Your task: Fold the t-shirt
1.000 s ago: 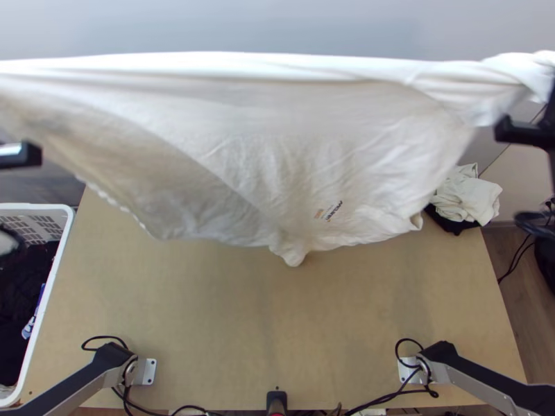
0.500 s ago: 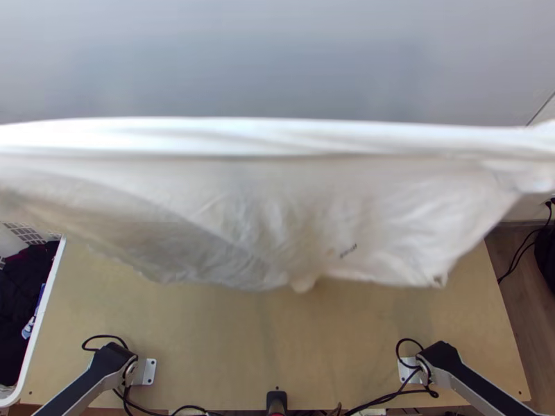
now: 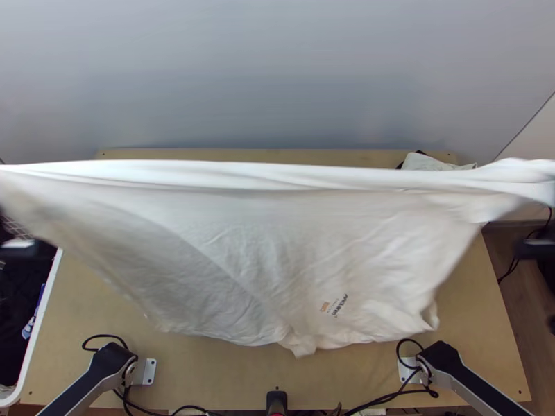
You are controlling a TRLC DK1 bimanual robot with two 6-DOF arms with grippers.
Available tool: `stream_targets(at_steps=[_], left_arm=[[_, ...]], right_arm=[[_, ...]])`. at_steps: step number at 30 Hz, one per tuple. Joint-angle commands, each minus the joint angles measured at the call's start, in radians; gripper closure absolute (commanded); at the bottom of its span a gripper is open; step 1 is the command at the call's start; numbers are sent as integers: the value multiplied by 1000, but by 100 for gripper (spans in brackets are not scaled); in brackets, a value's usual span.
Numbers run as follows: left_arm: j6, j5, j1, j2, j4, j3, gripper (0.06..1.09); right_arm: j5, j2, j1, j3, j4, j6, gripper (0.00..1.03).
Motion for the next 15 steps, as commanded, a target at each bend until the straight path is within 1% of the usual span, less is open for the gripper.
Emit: stream_targets(at_steps=[1, 2, 4, 7, 8, 10, 13, 15], left_arm=[[-147, 62, -67, 43, -28, -239, 105], [-166, 62, -85, 54, -21, -275, 105], [-175, 62, -99, 73, 57, -361, 105], [-175, 65, -81, 126, 204, -478, 105], [-178, 74, -58, 155, 247, -506, 105], [-227, 109, 7, 227, 298, -539, 105], [-308, 169, 112, 350, 348, -556, 105], [-330, 186, 157, 431, 399, -559, 105]], right_arm=[[-62, 20, 104, -295, 72, 111, 100], [-65, 32, 107, -341, 107, 120, 100], [-115, 72, 79, -428, 187, 129, 100], [-275, 164, -59, -517, 319, 163, 100], [-295, 204, -81, -529, 351, 178, 100], [-301, 289, -96, -543, 431, 192, 100], [-352, 416, -157, -540, 526, 211, 100], [-353, 506, -168, -525, 584, 227, 100]])
